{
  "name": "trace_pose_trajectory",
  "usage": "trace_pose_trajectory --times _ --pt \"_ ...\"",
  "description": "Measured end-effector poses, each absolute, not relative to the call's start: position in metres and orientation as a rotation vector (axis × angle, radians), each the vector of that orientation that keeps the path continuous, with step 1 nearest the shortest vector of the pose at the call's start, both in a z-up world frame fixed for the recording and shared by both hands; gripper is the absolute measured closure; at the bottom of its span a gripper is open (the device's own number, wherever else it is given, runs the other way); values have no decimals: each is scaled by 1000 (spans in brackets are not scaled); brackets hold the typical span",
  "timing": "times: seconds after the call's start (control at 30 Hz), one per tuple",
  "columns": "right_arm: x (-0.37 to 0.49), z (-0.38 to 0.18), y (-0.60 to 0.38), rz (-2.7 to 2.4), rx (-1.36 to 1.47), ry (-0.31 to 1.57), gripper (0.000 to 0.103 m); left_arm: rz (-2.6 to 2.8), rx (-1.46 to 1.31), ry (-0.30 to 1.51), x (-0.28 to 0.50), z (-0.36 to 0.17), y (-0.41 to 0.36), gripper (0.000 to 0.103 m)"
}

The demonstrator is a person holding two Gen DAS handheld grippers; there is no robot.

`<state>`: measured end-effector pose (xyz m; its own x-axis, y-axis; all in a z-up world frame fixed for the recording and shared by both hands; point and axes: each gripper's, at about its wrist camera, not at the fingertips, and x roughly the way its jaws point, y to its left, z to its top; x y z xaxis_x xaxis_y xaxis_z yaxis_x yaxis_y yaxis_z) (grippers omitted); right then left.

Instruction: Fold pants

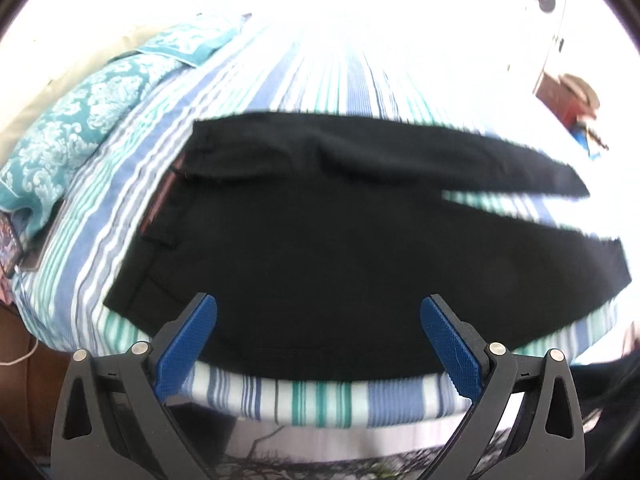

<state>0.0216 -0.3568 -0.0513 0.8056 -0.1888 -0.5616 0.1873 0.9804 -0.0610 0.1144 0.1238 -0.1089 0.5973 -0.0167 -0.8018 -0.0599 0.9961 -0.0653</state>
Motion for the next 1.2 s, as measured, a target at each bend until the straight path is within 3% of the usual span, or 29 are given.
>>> trace_pose_trajectory --times 0.33,0.53,0.77,0.83,1.03,1.1,1.17,1.2 --pt "88 7 -371 -97 -14 463 1 24 -161 889 189 -93 113 1" --pt "229 -72 -428 -51 94 842 1 91 -160 931 256 -137 111 1" --pt "372 -92 -539 -177 248 957 1 185 -29 1028 295 -227 123 0" --pt "407 -103 -558 -181 268 1017 1 163 -82 943 282 -230 129 0" --pt "475 -132 -570 -249 189 1057 1 178 -60 911 275 -233 126 0" --pt "484 -144 -573 -232 212 1107 9 175 -67 906 275 -234 126 0" --pt "484 -144 -567 -212 189 1108 61 173 -69 904 273 -234 125 0" --pt "479 -137 -561 -202 170 1089 81 174 -69 904 272 -234 125 0"
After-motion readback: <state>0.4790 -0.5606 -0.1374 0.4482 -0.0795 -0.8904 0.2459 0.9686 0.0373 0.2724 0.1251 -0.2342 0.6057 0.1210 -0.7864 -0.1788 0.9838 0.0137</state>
